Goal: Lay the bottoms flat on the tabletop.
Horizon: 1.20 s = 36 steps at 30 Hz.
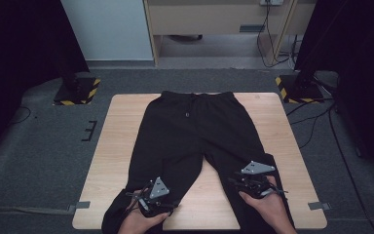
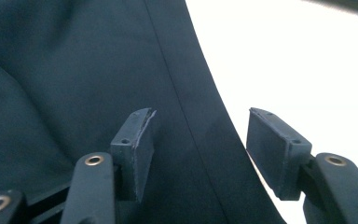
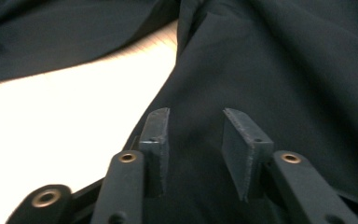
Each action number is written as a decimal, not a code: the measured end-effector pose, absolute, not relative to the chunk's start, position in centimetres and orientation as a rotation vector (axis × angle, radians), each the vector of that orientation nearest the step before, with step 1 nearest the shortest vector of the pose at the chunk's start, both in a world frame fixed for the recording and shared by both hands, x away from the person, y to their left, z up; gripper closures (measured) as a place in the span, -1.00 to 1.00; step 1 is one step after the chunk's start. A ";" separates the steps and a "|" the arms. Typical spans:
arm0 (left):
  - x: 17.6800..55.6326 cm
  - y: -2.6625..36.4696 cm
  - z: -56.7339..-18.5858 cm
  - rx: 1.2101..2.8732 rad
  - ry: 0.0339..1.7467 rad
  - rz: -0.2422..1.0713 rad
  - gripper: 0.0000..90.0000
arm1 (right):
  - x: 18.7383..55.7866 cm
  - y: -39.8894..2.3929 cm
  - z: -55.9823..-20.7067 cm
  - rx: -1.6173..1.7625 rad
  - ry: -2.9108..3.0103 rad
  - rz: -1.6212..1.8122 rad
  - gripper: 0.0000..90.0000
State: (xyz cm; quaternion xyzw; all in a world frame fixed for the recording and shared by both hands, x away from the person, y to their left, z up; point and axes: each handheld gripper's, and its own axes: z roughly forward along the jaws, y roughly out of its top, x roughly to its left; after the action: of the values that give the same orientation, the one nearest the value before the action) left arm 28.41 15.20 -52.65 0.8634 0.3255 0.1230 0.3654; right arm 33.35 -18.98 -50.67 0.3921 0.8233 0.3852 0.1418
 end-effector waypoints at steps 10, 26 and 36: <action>27.5 13.7 -51.6 2.247 0.833 0.361 0.99 | 37.3 -13.2 -49.8 1.015 2.413 1.065 0.25; 26.9 11.3 -49.4 2.052 0.841 0.275 0.81 | 44.0 -10.2 -48.0 1.152 2.381 1.075 0.83; 29.2 17.7 -49.1 2.053 0.937 0.462 -0.01 | 40.9 -11.9 -48.4 1.116 2.404 1.104 0.34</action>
State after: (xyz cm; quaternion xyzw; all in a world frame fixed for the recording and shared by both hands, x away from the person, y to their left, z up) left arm 29.19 17.69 -49.11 0.8141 0.3715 0.1831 0.4071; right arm 40.91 -11.92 -48.37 0.3850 0.8297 0.3809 0.1349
